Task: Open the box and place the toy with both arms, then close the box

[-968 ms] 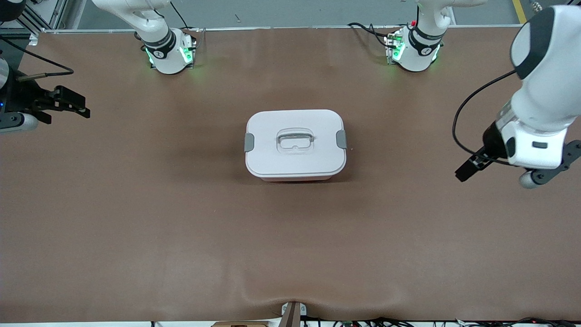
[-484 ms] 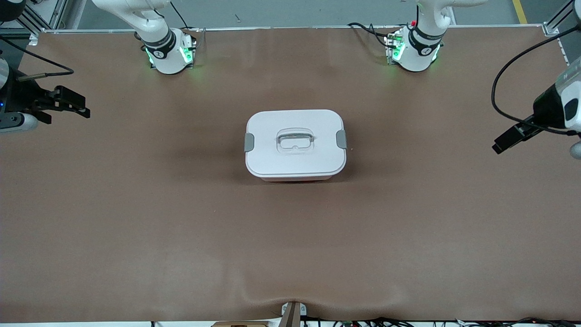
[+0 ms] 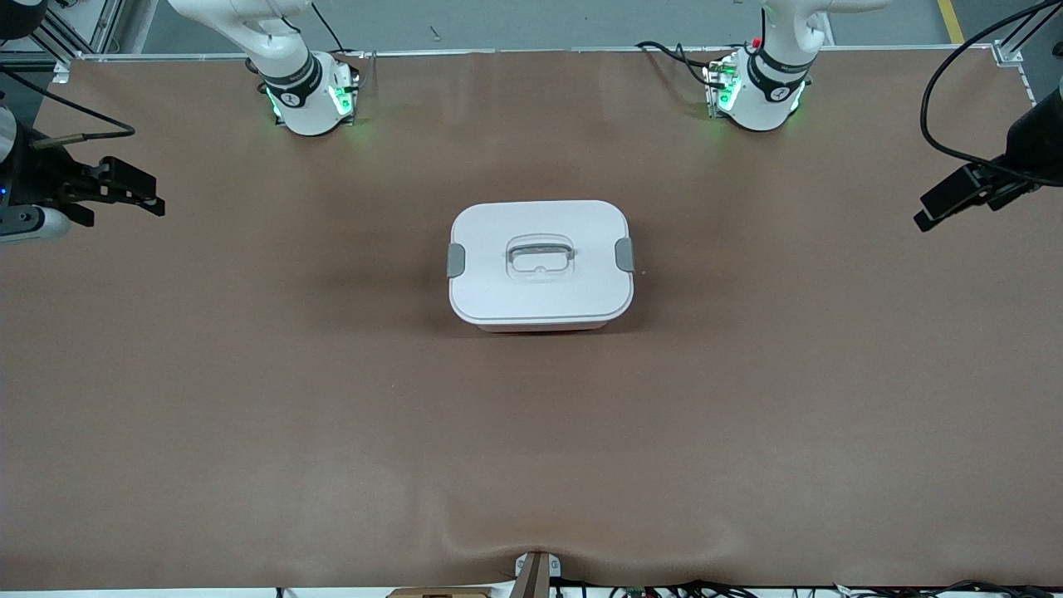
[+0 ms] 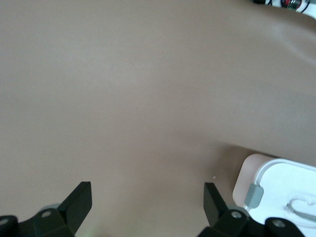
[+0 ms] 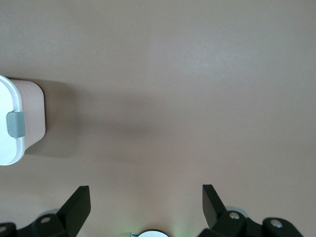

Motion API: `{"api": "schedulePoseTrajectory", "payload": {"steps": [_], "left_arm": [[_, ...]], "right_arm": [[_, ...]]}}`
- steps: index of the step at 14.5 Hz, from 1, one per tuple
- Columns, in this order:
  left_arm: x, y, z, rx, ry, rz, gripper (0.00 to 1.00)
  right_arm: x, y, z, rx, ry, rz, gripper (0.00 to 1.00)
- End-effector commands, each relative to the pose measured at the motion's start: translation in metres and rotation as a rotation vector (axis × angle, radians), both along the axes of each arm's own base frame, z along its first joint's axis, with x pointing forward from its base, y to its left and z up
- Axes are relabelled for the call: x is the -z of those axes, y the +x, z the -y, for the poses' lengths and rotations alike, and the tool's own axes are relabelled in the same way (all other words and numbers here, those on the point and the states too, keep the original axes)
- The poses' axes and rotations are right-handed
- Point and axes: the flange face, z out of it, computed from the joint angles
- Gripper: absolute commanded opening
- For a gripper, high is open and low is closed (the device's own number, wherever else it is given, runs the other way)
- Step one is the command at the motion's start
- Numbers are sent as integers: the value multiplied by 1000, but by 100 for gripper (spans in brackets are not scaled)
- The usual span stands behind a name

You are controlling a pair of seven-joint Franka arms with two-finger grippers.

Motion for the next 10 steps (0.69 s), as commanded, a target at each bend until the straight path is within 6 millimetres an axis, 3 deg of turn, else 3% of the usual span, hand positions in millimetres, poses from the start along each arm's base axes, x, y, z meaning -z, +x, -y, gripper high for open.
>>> {"api": "schedulePoseTrajectory", "payload": {"steps": [1, 4, 8, 10], "left_arm": [[-6, -22, -3, 47, -16, -34, 100], [-9, -26, -7, 107, -3, -30, 100], [-13, -36, -27, 156, -2, -31, 100], [-10, -41, -26, 159, -2, -39, 100]], "right_arm": [[-1, -1, -1, -3, 6, -1, 100], [-1, -1, -1, -3, 6, -1, 100], [-1, -1, -1, -4, 6, -3, 100], [-1, -1, -1, -4, 6, -3, 100]]}}
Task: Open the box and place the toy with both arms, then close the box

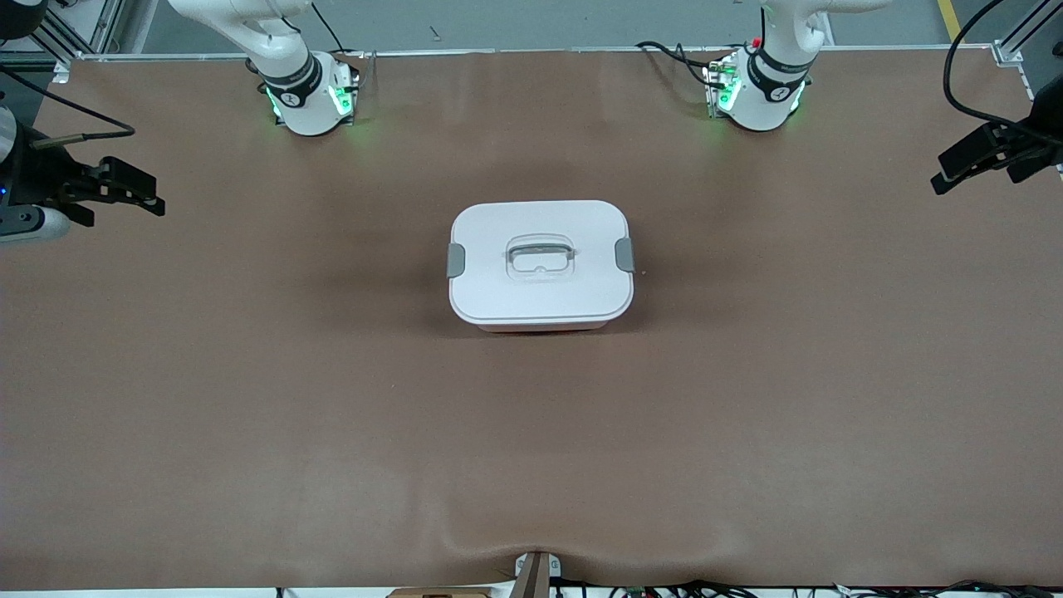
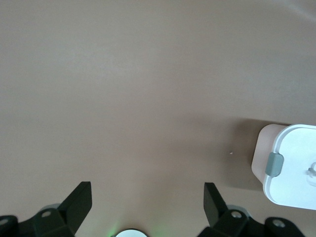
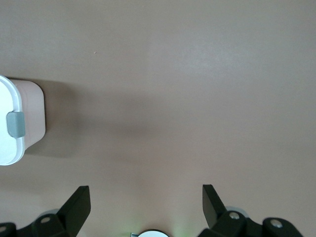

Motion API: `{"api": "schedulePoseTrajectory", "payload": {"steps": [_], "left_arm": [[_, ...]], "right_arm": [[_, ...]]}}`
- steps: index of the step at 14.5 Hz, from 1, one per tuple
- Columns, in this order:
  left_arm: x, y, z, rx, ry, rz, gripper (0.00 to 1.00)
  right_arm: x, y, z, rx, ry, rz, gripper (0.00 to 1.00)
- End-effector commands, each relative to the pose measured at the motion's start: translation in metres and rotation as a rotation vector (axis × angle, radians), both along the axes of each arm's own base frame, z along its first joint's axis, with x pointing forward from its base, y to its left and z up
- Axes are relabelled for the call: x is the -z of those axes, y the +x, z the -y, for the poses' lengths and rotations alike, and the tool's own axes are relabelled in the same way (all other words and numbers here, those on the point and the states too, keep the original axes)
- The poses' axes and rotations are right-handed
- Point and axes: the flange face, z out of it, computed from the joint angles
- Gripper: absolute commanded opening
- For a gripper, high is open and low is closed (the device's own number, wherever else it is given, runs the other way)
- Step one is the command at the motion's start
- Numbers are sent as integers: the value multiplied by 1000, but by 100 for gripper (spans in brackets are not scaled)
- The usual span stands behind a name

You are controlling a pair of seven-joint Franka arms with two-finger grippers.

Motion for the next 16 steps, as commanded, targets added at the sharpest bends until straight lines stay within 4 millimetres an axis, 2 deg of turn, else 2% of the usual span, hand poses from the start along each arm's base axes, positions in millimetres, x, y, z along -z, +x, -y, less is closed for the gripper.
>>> {"api": "schedulePoseTrajectory", "payload": {"steps": [1, 11, 16], "left_arm": [[1, -18, 0, 21, -4, -7, 100], [3, -13, -2, 71, 30, 5, 100], [4, -11, 4, 111, 29, 13, 100]], "right_arm": [[-1, -1, -1, -4, 6, -2, 100], [-1, -1, -1, -4, 6, -2, 100], [-1, -1, -1, -3, 6, -1, 100]]}}
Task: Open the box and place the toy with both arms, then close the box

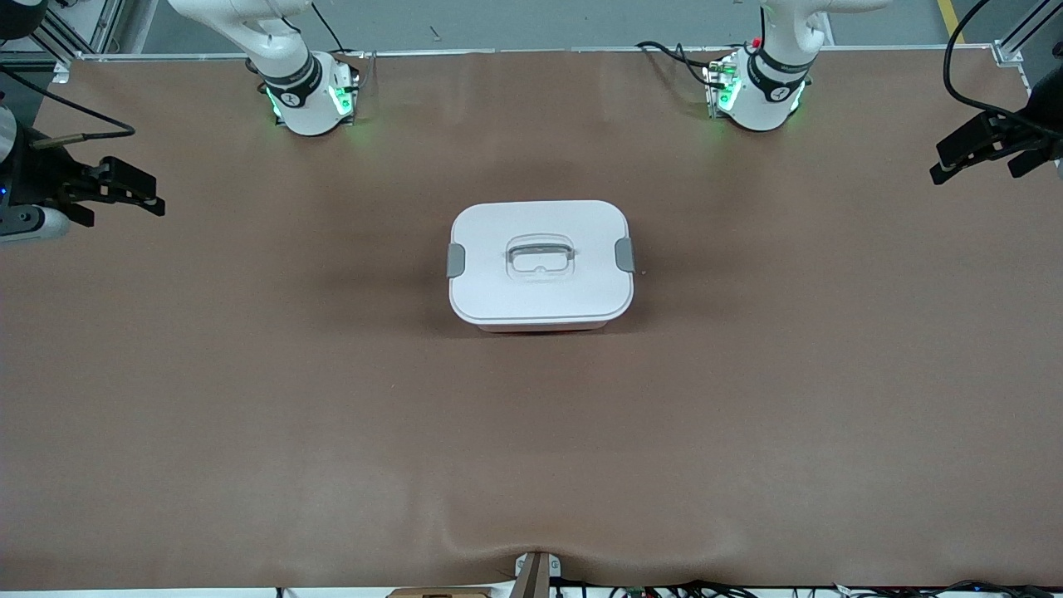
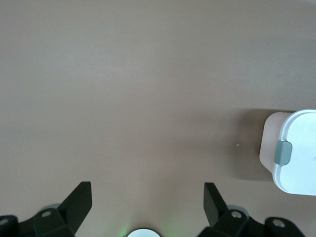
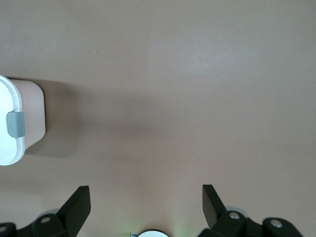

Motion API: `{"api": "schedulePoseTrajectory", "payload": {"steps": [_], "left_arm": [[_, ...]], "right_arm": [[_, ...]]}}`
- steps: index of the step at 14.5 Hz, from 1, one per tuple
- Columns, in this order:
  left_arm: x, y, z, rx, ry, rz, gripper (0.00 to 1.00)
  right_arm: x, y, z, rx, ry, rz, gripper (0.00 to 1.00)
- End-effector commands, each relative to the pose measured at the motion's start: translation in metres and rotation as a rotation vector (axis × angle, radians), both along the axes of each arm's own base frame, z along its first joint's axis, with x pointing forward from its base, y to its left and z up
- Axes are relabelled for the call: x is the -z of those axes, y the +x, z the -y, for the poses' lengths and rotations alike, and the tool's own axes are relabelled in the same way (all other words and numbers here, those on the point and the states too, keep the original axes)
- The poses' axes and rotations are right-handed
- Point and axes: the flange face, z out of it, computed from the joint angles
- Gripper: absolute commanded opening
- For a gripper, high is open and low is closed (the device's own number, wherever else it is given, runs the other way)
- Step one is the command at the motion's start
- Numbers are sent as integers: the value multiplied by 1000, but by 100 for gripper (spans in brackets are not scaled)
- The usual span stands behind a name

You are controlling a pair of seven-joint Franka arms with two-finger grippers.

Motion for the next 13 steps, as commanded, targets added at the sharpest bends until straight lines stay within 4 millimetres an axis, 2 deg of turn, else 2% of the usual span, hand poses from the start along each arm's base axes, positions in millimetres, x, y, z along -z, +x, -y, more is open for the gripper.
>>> {"api": "schedulePoseTrajectory", "payload": {"steps": [1, 13], "left_arm": [[-1, -4, 2, 28, 19, 15, 100], [9, 4, -1, 5, 7, -10, 100]], "right_arm": [[-1, -1, -1, -4, 6, -2, 100], [-1, -1, -2, -5, 6, -2, 100]]}}
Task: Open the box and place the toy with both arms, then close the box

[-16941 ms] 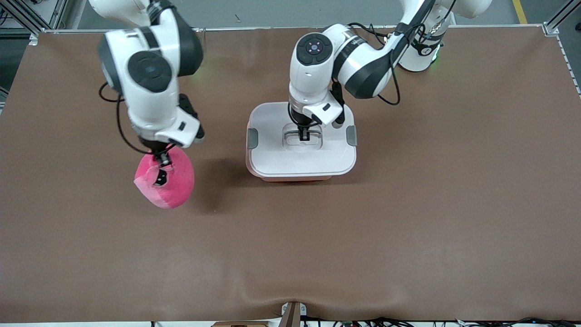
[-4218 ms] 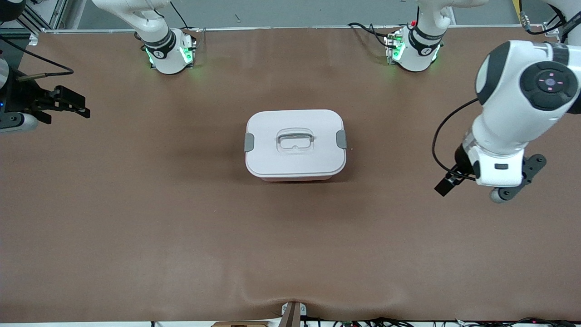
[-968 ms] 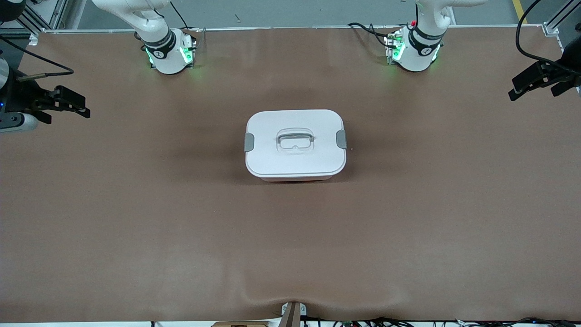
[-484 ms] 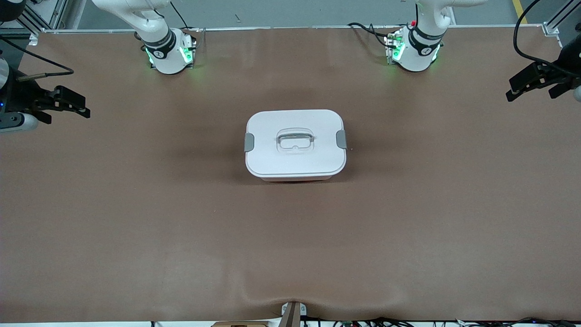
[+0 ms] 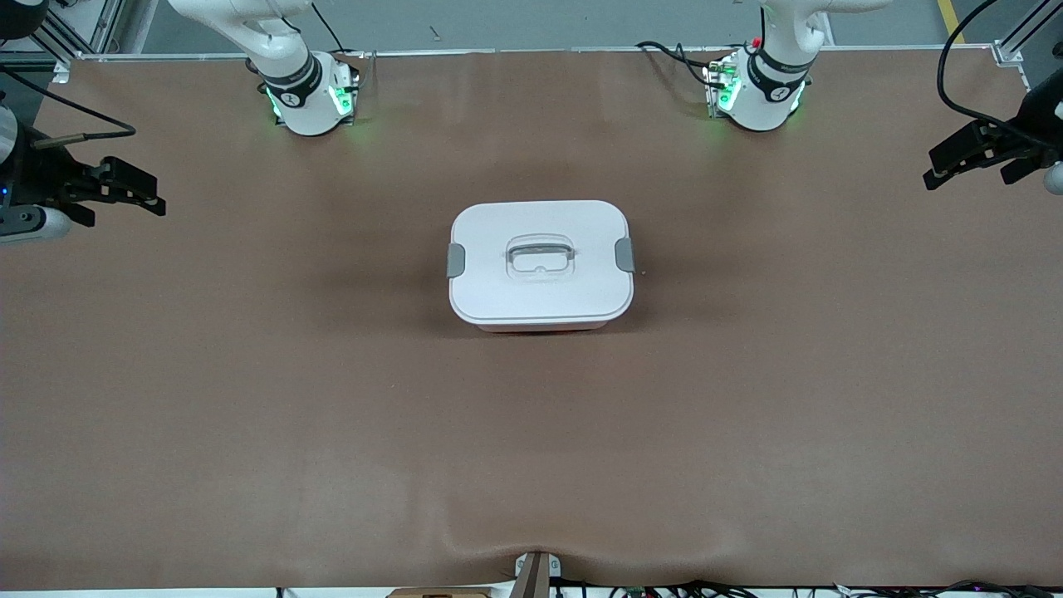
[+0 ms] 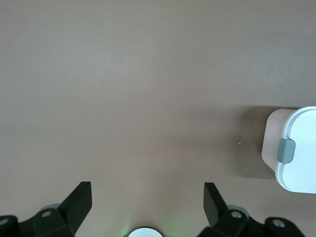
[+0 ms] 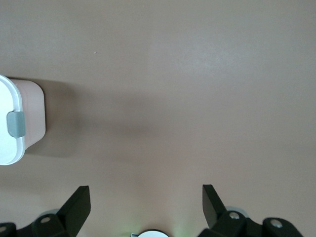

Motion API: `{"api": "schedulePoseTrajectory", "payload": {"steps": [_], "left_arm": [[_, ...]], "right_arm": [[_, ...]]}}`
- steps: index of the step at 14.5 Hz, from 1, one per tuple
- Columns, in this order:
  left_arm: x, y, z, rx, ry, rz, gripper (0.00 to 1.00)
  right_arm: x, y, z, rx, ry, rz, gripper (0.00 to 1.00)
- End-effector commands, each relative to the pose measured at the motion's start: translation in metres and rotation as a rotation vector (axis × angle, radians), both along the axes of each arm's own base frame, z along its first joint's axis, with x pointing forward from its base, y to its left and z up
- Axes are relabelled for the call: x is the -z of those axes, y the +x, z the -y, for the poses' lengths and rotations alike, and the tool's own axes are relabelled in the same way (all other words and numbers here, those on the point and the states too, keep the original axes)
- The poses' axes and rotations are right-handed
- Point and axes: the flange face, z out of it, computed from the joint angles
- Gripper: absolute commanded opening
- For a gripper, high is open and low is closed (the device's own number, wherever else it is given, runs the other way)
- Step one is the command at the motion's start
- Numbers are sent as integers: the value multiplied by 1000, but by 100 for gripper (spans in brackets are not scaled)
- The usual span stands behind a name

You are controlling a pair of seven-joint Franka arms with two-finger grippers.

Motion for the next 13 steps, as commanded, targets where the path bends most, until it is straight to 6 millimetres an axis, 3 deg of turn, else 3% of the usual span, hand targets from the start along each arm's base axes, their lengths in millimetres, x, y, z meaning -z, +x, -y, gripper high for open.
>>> {"api": "schedulePoseTrajectory", "payload": {"steps": [1, 13], "left_arm": [[-1, 1, 0, 3, 9, 9, 100], [1, 5, 3, 3, 18, 8, 100]], "right_arm": [[-1, -1, -1, -3, 6, -2, 100], [-1, -1, -1, -5, 4, -2, 100]]}}
